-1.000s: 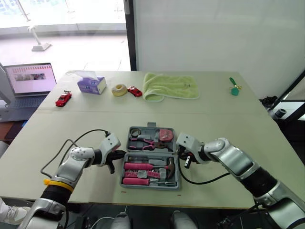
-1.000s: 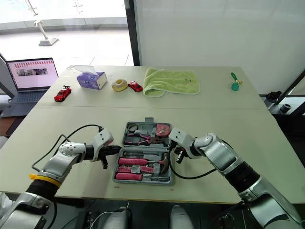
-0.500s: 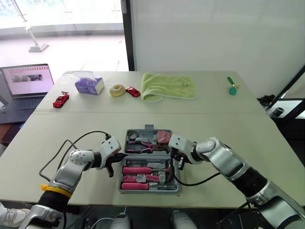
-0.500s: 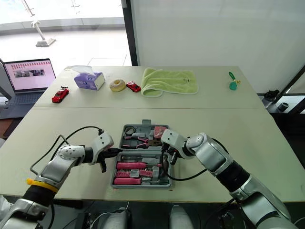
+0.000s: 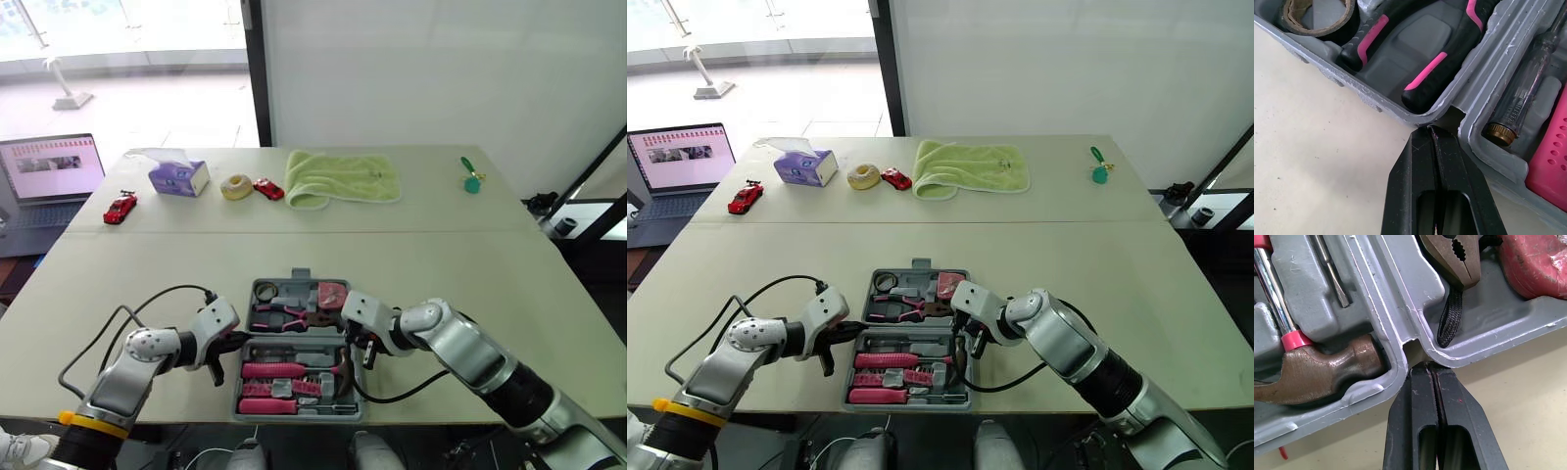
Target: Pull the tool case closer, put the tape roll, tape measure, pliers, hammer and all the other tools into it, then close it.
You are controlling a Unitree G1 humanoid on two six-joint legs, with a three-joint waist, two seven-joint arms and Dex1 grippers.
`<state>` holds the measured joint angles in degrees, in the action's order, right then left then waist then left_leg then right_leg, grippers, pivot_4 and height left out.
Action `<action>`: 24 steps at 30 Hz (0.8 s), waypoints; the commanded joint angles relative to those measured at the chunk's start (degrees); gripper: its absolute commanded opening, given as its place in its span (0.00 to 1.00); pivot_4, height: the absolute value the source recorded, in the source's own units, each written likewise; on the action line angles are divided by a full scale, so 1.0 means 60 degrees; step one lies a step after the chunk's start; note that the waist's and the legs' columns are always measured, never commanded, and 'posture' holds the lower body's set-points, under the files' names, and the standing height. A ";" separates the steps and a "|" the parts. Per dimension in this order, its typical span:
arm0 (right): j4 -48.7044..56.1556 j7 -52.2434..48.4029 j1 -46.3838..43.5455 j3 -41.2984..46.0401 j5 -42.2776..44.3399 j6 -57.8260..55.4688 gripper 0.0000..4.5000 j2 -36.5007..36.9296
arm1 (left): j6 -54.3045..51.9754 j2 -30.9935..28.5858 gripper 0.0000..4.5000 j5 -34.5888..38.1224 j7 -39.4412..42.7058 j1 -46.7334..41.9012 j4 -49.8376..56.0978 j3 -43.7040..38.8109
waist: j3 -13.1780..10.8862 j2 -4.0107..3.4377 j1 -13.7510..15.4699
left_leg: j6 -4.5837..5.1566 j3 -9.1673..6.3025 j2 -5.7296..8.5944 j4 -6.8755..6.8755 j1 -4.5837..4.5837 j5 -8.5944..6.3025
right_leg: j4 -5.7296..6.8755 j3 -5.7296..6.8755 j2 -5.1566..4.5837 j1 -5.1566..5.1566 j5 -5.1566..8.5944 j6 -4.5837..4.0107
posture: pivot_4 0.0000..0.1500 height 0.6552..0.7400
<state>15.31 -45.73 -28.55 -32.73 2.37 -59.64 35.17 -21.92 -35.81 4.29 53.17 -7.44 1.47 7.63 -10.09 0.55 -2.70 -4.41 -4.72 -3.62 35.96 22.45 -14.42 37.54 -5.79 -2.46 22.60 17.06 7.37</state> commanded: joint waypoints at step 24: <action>0.2376 0.0651 0.1658 0.2985 0.0925 -0.0368 0.01 0.0720 | 0.2200 -0.0640 0.00 0.2616 0.1739 0.2116 0.1724 -0.2798 | -0.0017 0.0013 0.0060 | -0.0005 0.0013 0.0000 -0.0011 0.0021 -0.0001 | -0.0032 -0.0002 -0.0018 0.0013 0.0016 -0.0030 | 1.00 1.00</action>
<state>26.52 -42.62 -19.04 -17.99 6.12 -61.18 40.69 -14.97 -39.25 16.96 59.27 4.02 9.90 -7.63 -10.19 0.63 -2.34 -4.44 -4.63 -3.62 35.90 22.58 -14.42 37.31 -5.80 -2.57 22.65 17.15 7.18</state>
